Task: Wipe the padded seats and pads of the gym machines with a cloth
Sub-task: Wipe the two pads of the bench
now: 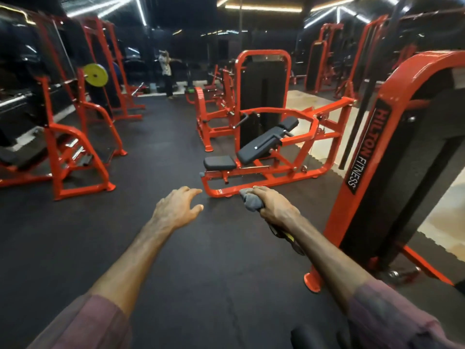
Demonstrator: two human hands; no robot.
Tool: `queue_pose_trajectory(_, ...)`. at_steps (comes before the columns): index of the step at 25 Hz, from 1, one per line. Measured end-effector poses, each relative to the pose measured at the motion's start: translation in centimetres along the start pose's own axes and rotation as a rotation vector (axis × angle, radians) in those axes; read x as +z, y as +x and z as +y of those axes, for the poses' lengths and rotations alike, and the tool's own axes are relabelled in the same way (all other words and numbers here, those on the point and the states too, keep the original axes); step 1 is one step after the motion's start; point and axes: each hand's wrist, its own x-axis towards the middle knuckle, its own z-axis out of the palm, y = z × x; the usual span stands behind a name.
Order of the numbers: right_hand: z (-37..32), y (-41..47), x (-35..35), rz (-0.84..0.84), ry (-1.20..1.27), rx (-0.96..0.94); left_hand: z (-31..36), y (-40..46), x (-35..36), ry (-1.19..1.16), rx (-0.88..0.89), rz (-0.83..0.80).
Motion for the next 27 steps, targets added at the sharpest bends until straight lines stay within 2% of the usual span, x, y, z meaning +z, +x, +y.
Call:
queue_pose_trajectory(6, 4.7, 17.2, 3.0, 0.107, 0.022, 0.043, -5.8, 16.9, 4.4, -0.009, 0.098, -0.028)
queue_pose_trajectory(10, 6.5, 30.4, 4.7, 0.125, 0.106, 0.094, -10.8, 29.6, 5.4, -0.002, 0.101, -0.1)
queue_pose_trajectory(12, 7.0, 36.6, 5.1, 0.138, 0.108, 0.068, -13.3, 36.0, 5.1, -0.04, 0.077, -0.07)
queue_pose_trajectory(18, 11.3, 53.7, 9.2, 0.055, 0.083, 0.086, -19.7, 53.3, 9.6, -0.099, 0.075, -0.042)
queue_pose_trajectory(23, 18.9, 70.2, 14.4, -0.013, -0.048, 0.066, -25.6, 70.0, 17.3, -0.152, 0.092, -0.047)
queue_pose_trajectory(27, 24.3, 82.4, 16.8, -0.078, -0.02, 0.149, -30.1, 83.1, 21.0, -0.211, 0.067, -0.092)
